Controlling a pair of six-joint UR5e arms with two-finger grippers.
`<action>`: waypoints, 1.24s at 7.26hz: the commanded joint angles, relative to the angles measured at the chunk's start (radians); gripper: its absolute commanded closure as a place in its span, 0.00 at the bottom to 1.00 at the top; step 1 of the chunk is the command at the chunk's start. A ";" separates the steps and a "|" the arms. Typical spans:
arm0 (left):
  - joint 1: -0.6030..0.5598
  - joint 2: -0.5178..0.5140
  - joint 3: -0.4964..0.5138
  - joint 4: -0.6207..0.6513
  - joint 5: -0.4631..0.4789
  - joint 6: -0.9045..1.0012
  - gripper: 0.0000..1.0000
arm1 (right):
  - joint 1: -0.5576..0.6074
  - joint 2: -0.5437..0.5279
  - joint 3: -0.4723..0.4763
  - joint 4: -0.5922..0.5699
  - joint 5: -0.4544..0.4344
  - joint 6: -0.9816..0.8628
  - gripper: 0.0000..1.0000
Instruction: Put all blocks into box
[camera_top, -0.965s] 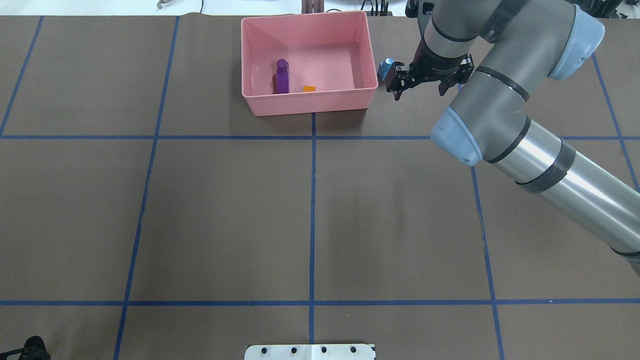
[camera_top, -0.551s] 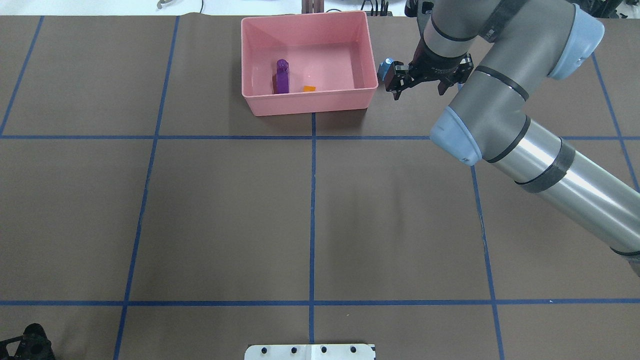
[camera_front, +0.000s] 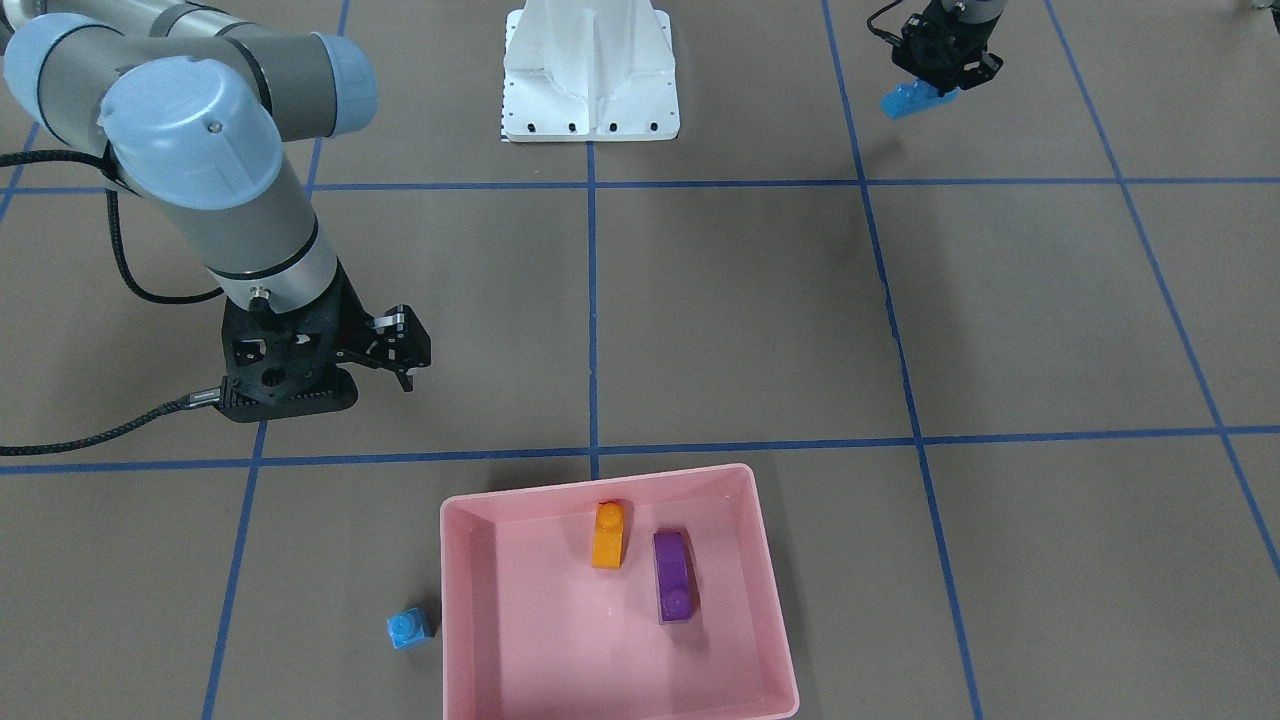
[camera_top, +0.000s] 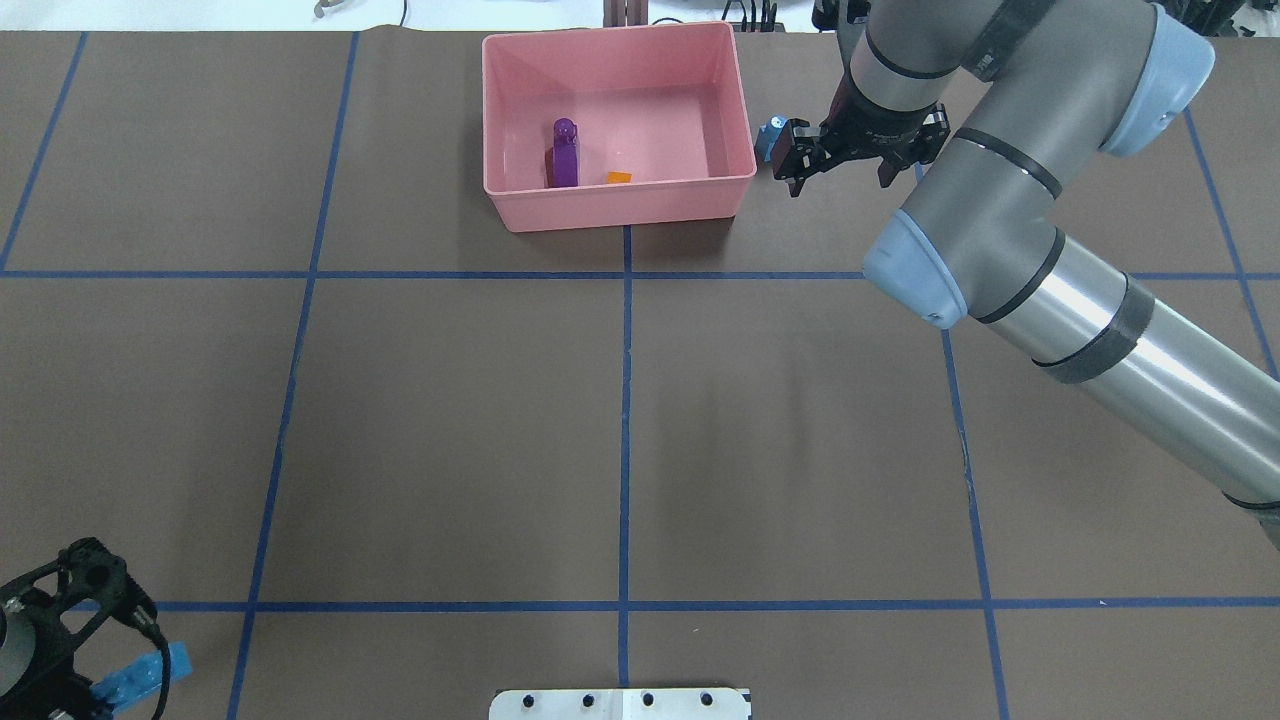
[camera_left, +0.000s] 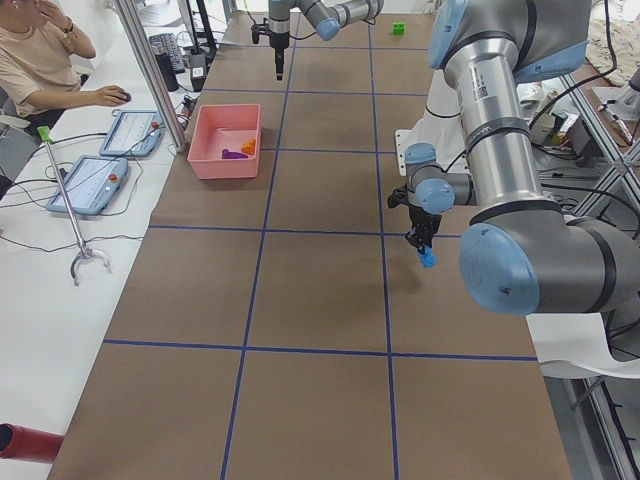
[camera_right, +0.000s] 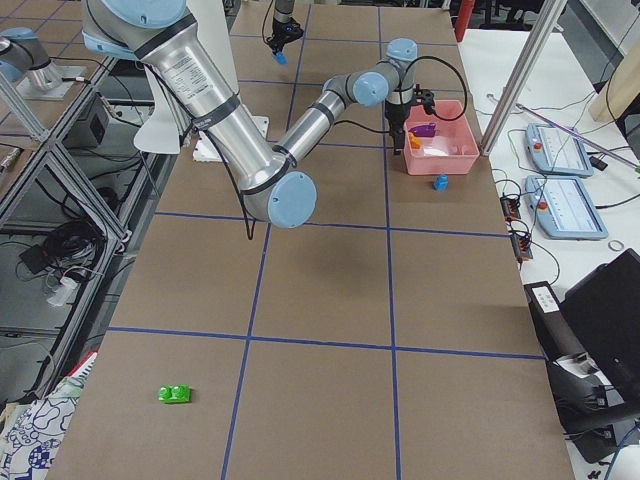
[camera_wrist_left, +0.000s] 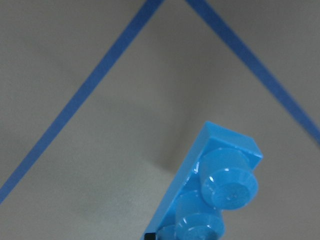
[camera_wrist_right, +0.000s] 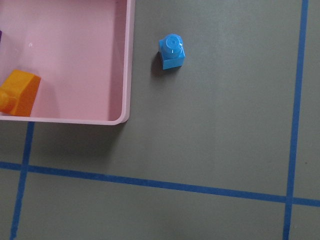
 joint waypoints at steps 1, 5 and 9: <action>-0.198 -0.325 -0.002 0.311 -0.095 0.008 1.00 | 0.029 0.000 -0.003 -0.001 0.002 -0.078 0.01; -0.513 -0.857 0.172 0.661 -0.223 0.126 1.00 | 0.086 0.015 -0.076 0.003 0.008 -0.191 0.01; -0.694 -1.195 0.572 0.570 -0.331 0.102 1.00 | 0.125 0.075 -0.292 0.199 0.039 -0.189 0.01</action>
